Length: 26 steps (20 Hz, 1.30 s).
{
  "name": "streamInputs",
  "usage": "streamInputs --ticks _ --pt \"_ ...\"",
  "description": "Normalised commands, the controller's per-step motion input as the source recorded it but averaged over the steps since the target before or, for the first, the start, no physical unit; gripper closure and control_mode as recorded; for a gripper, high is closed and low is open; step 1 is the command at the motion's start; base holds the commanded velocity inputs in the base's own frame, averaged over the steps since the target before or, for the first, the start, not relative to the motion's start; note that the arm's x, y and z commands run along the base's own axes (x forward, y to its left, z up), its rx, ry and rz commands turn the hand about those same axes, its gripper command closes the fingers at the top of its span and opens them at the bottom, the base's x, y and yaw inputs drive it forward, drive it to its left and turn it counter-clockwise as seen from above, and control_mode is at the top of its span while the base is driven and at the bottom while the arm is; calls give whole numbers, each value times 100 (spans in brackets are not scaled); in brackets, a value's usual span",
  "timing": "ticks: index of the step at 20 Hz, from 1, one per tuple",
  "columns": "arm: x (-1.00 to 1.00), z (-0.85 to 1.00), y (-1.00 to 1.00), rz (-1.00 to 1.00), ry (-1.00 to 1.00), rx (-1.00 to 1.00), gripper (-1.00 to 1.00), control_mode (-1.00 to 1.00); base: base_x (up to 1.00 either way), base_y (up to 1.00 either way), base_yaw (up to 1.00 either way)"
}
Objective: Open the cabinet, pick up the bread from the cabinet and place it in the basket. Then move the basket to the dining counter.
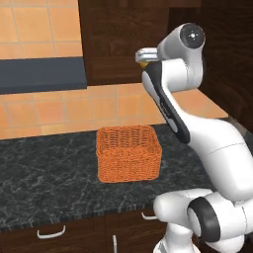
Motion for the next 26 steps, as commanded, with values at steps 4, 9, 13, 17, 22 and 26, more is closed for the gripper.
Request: streamInputs --ticks 4,9,13,17,22,26 --pt "56 -33 -3 0 18 -1 -100 -100 0 0 0" --pt "52 -8 0 0 4 -6 -100 -100 0 0 0" --pt "38 0 -6 0 0 -13 -100 -100 0 0 0" --pt "49 -17 -20 0 0 -8 -100 -100 0 0 0" --pt "37 -18 -11 0 0 0 -100 -100 0 0 0" --pt "27 -13 0 0 0 0 -100 -100 0 0 0"
